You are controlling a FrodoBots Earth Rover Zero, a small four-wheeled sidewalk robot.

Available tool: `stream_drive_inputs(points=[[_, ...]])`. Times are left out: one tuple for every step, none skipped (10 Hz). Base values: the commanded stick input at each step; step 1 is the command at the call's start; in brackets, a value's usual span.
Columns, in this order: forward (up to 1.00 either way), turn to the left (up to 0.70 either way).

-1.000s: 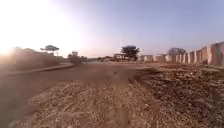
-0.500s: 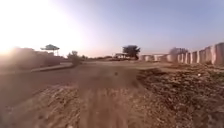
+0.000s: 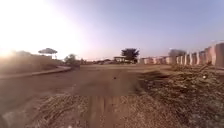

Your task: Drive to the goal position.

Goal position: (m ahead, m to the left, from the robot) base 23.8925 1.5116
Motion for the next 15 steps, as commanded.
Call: stream_drive_inputs(points=[[0.70, 0.00], [0.70, 0.00], [0.70, 0.00], [0.70, 0.00], [0.70, 0.00], [0.70, 0.00], [0.70, 0.00], [0.70, 0.00], [0.70, 0.00], [0.70, 0.00], [0.70, 0.00], [0.70, 0.00], [0.70, 0.00], [0.70, 0.00], [0.70, 0.00]])
